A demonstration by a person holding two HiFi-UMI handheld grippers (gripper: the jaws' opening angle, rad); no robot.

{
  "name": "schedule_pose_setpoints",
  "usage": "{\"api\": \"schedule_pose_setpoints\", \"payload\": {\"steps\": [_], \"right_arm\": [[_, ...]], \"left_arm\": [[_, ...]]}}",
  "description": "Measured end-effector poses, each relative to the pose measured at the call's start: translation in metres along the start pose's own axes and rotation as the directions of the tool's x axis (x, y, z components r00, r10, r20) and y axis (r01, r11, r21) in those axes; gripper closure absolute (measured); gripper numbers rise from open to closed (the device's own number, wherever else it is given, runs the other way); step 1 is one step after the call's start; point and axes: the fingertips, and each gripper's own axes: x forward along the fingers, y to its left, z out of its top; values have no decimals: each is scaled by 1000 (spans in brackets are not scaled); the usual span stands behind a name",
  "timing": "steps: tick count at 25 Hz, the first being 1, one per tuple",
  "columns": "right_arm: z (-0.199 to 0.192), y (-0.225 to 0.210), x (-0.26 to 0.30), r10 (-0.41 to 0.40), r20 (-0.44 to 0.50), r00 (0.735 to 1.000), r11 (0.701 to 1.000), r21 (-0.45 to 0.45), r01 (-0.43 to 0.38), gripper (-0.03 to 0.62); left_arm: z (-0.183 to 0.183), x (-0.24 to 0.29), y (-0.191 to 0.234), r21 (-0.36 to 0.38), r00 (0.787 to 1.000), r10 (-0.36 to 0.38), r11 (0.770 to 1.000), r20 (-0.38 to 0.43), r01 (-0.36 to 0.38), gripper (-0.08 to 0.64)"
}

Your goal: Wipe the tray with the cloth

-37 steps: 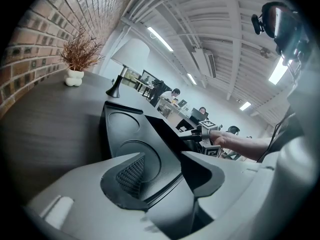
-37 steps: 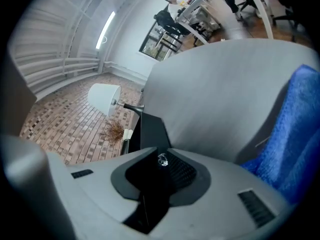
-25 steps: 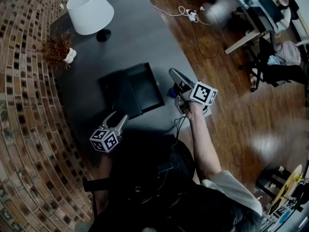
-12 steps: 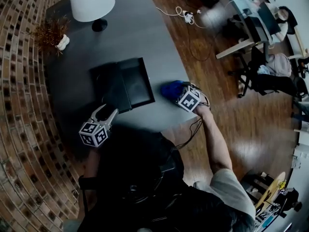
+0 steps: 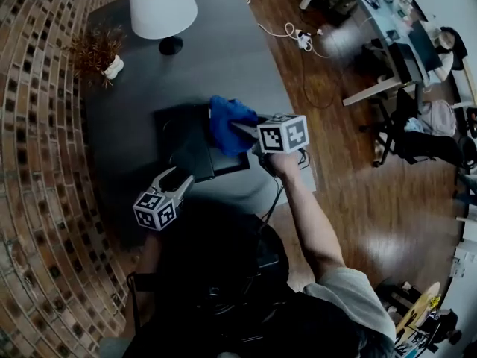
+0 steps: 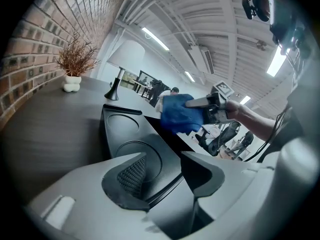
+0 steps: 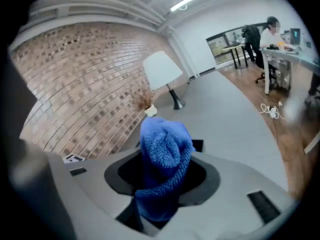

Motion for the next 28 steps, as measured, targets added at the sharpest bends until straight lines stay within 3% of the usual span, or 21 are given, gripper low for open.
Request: {"api": "schedule_pose_setpoints", "payload": {"steps": [2,4,6,9,11,12,14,15,16,17,18,21,22,23,25,28], "right_arm": [[-1,-12,45,-84,-31,996,995,55,85,410],[-19,-38,70,-252,-139,958,967,-11,253,410],[-25,-56,68,-393,-160,906,917,-139,373,410],[3,-56,35,-518,-26,855,817,-312,485,410],[17,-46,22,-557,26,830,747,-421,515,410],[12,-38,29,-537,0,843,751,-455,478,410],[-20,-18,66,-416,-154,896,826,-477,302,410],[-41,-12,87,-362,-250,898,849,-485,207,410],[-60,-12,103,-345,-327,880,848,-510,143,410],[-70,-17,114,-368,-365,855,822,-557,116,410],[-70,-23,120,-413,-358,838,773,-623,115,410],[-43,-35,132,-499,-201,843,576,-803,150,410],[-37,-38,136,-502,-163,849,532,-833,154,410],[-35,-39,139,-495,-144,857,506,-849,150,410],[-38,-35,143,-453,-164,876,493,-865,93,411],[-57,-21,140,-339,-327,882,494,-860,-129,423]], "left_arm": [[0,0,-2,1,1000,1,1000,-1,-1,351],[-1,2,-7,4,1000,-4,1000,-6,4,351],[-2,2,-12,12,1000,-13,1000,-13,13,351],[-1,4,-11,32,1000,-23,999,-17,23,351],[0,4,-7,34,1000,-23,999,-15,23,351],[-1,3,-5,31,1000,-21,999,-16,21,359],[-2,2,-5,24,1000,-18,1000,-18,19,365],[-2,1,-6,23,1000,-19,1000,-18,19,365],[-2,1,-7,23,1000,-20,1000,-18,20,365],[-2,2,-9,27,1000,-21,999,-20,22,365],[-2,2,-9,31,1000,-23,999,-22,23,365],[-3,4,-9,42,999,-26,999,-25,27,365],[-4,4,-9,41,999,-27,999,-25,28,365],[-4,4,-9,39,999,-28,999,-25,29,365],[-3,3,-9,39,999,-27,999,-24,28,365],[-4,4,-8,43,999,-27,999,-24,28,365]]}}
